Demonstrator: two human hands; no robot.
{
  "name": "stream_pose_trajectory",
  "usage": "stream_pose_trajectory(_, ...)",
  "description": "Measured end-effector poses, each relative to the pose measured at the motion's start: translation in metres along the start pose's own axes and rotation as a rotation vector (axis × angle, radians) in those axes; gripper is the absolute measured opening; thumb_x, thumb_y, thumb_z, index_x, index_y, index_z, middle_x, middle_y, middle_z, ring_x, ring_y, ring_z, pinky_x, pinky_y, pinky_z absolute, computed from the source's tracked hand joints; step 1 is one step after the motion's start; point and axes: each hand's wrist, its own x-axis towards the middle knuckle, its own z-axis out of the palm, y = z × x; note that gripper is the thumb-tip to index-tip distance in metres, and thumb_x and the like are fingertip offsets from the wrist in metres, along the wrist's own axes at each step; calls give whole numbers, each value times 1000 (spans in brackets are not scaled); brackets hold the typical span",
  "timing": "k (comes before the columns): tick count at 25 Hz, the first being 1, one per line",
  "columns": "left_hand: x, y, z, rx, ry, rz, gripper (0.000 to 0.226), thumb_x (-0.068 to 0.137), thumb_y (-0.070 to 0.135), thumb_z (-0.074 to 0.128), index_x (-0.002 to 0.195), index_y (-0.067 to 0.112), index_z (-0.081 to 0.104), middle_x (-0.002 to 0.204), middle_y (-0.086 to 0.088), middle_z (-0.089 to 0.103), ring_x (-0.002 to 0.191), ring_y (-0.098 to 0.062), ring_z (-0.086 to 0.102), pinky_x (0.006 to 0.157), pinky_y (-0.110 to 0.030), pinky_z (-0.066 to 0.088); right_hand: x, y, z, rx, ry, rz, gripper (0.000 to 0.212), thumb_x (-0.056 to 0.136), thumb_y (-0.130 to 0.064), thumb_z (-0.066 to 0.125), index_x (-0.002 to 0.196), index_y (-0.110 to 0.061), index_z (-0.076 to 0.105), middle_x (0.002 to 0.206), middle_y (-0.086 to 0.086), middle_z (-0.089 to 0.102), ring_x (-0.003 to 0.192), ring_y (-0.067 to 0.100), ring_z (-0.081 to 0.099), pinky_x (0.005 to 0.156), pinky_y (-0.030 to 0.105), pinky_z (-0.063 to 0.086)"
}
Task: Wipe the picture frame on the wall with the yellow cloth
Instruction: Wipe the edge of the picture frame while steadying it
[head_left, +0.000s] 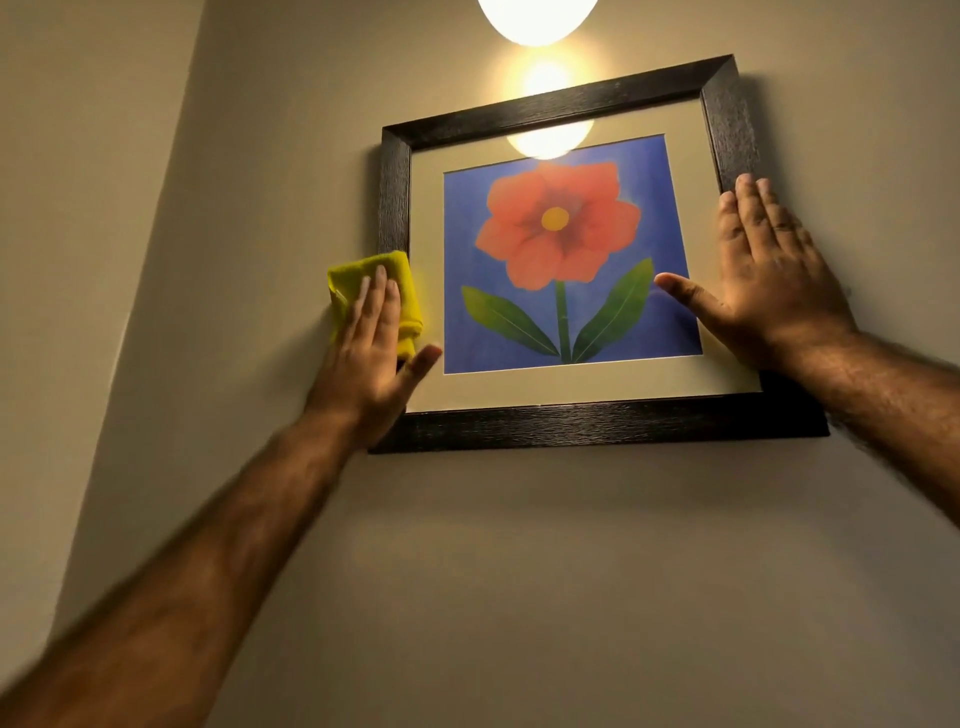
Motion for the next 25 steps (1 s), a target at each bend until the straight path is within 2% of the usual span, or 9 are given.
stream_pose_trajectory(3,-62,0,15,32,-13,30,100,87,83,8,162,18,-4,172,3,-13,158,-11,-14,127,-31,-2,0,-1,0,6,-1,-3,115,84,-89,16,162,-4,7,172,14,3,160,27,4,129,44,9)
stream_pose_trajectory(5,-69,-3,15,67,-26,51,99,89,82,10,162,17,-3,172,4,-13,158,-10,-14,127,-32,0,0,-2,-2,17,-7,-1,115,84,-89,16,162,-4,8,172,14,3,160,27,4,129,44,9)
stream_pose_trajectory(12,89,-1,-34,38,-22,-67,118,73,92,1,162,15,-5,172,-2,-11,159,-21,-7,130,-46,5,-2,-2,-2,19,3,2,113,85,-87,18,162,-5,8,172,13,3,161,26,3,129,45,10)
stream_pose_trajectory(16,115,-6,-36,57,-28,-69,108,81,87,9,161,15,-6,172,-2,-12,159,-23,-6,129,-48,6,0,-2,0,24,11,-2,111,86,-85,21,162,-4,9,172,14,3,160,27,4,129,44,10)
stream_pose_trajectory(20,68,-3,-20,9,10,-52,109,79,87,7,162,16,-5,172,-2,-11,159,-21,-7,127,-41,3,0,-3,-1,17,11,-4,111,86,-85,22,161,-3,10,172,15,4,160,28,5,129,44,10)
stream_pose_trajectory(23,2,-2,-1,23,-2,-19,107,81,87,6,162,18,-7,171,0,-14,158,-18,-12,125,-34,-3,0,-3,-2,21,11,-1,113,86,-85,21,161,-2,10,172,16,5,160,29,6,129,44,11)
stream_pose_trajectory(25,-45,-1,9,48,-23,0,104,84,86,7,162,19,-8,171,2,-16,158,-15,-14,127,-34,-2,0,-4,-3,29,4,-1,113,85,-86,20,161,-2,10,172,16,5,160,29,6,129,45,11)
